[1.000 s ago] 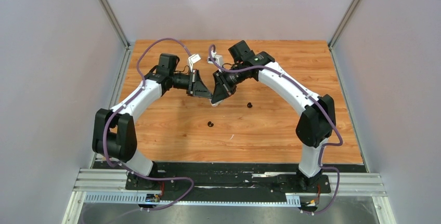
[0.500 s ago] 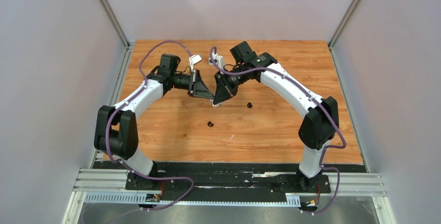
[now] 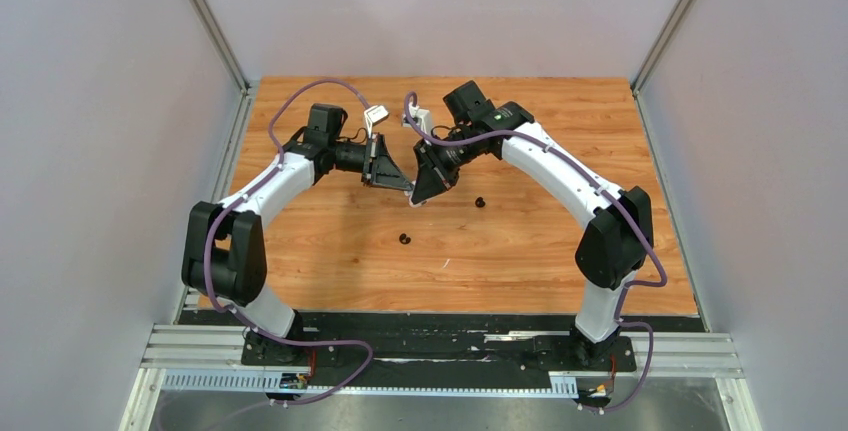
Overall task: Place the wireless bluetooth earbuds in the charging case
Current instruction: Place the earbud in the charging case.
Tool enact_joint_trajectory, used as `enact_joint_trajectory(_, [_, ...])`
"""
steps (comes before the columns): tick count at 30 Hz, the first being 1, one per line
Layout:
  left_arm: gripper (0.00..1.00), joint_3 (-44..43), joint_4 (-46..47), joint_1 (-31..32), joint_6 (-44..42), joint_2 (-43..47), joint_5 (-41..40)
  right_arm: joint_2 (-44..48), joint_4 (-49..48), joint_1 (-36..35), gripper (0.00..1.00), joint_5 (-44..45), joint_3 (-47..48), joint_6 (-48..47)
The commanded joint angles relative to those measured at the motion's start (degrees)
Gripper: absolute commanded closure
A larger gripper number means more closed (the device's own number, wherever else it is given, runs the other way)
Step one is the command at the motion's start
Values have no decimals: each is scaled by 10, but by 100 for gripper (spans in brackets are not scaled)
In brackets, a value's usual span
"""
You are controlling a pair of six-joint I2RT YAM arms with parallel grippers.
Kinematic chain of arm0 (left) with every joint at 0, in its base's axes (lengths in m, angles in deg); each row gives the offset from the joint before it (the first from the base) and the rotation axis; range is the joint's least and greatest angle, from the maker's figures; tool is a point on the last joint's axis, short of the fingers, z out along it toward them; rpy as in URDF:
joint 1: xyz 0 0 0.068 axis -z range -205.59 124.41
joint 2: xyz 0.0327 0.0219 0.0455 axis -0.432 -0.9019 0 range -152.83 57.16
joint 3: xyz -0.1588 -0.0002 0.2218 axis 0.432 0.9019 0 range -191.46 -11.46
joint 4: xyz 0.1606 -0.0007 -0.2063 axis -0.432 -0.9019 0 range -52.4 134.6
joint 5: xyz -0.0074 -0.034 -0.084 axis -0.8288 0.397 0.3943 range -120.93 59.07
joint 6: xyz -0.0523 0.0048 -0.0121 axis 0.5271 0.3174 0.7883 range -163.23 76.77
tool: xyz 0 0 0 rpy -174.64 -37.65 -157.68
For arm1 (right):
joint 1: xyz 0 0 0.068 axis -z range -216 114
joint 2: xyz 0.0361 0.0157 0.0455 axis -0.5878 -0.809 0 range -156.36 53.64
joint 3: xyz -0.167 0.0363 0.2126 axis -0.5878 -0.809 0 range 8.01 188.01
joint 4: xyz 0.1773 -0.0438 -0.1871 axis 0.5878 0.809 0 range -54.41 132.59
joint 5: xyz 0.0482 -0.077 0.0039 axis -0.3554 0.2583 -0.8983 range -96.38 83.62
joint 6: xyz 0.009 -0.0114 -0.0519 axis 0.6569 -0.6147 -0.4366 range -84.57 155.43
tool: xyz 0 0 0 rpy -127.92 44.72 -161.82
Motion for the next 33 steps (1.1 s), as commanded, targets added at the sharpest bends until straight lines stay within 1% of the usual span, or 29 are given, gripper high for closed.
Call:
enact_joint_trajectory(1, [100,-4,23,1,7,-4,23,26,4,-2,100,2,2,-11])
enact_joint_trajectory(10, [100,-6,18,2,-5,1,28,10,-4,-4,100,13,9,1])
enact_joint_trajectory(17, [100,-5,18,2,-10,1,37,1,-4,-5,100,-25,14,-21])
enact_joint_trajectory(21, [100,-4,23,2,-13,-1,51,-5,1,-5,97,-50,18,-53])
enact_joint_trajectory(25, [100,-1,23,2,-18,-1,63,-18,8,0,97,-49,27,-62])
enact_joint_trajectory(30, [100,1,22,2,-24,8,71,-23,11,6,96,-24,26,-38])
enact_joint_trajectory(33, [100,0,16,3,-37,14,74,-24,10,13,90,-15,22,-9])
